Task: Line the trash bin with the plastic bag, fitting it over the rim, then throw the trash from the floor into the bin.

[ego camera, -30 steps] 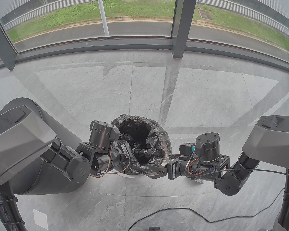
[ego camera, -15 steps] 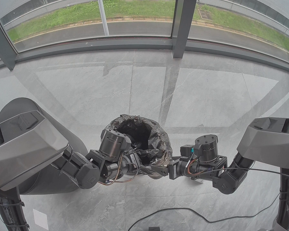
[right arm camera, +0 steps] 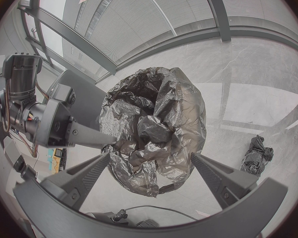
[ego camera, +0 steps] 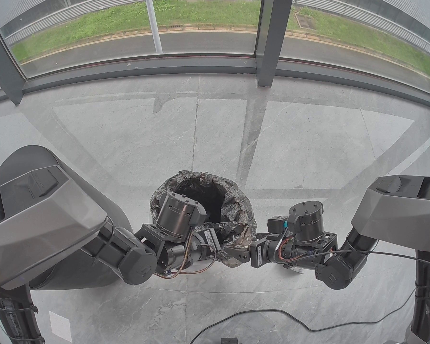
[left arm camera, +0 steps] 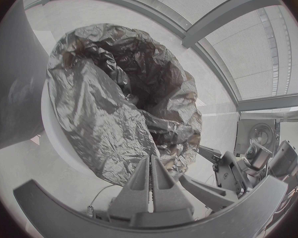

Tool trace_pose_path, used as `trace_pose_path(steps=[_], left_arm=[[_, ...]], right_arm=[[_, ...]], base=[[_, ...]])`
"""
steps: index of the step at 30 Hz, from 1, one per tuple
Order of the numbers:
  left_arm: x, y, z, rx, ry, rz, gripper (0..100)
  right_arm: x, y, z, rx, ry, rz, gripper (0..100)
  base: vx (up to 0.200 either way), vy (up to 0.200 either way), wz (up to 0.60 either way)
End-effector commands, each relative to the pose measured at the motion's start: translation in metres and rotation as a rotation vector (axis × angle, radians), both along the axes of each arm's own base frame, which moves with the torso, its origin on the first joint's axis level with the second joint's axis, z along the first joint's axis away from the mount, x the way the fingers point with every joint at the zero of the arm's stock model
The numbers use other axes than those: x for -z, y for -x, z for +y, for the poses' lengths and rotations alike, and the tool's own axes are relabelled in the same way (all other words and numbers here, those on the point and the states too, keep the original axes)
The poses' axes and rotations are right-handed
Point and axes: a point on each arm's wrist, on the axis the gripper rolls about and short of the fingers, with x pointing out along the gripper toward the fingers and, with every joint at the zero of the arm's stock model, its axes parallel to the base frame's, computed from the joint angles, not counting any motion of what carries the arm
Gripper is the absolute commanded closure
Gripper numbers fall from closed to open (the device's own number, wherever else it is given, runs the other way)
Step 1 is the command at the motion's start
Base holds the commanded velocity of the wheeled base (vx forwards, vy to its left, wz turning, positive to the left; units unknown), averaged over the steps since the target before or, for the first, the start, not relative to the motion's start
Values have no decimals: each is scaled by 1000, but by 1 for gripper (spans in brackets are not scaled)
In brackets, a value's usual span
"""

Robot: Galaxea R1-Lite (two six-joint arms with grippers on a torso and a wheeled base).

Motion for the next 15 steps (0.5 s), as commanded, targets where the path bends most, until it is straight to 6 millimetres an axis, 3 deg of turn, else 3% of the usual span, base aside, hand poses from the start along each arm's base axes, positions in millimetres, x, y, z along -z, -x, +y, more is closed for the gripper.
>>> trace_pose_path(steps=[1, 5, 7, 8, 9, 12, 15], left_arm=[[7, 0, -3, -6, 2, 24, 100], [2, -1, -1, -18, 13, 16, 100], [-22, 2, 6, -32, 38, -25, 100], [-22, 2, 6, -32, 38, -25, 100], [-40, 4, 16, -48, 42, -35, 100], [-67, 12, 32, -69, 56, -57, 100], [-77, 20, 43, -78, 62, -61, 100]], right_arm=[[-1, 0, 0, 0, 0, -3, 0], [-2, 0, 0, 2, 0, -5, 0], [-2, 0, 0, 2, -1, -6, 0], [-2, 0, 0, 2, -1, -6, 0], [-1, 0, 0, 2, 0, -4, 0], [2, 0, 0, 2, 7, 1, 0], [1, 1, 1, 1, 6, 0, 0]], base=[[0, 0, 0], [0, 0, 0], [0, 0, 0], [0, 0, 0], [0, 0, 0], [0, 0, 0], [0, 0, 0]])
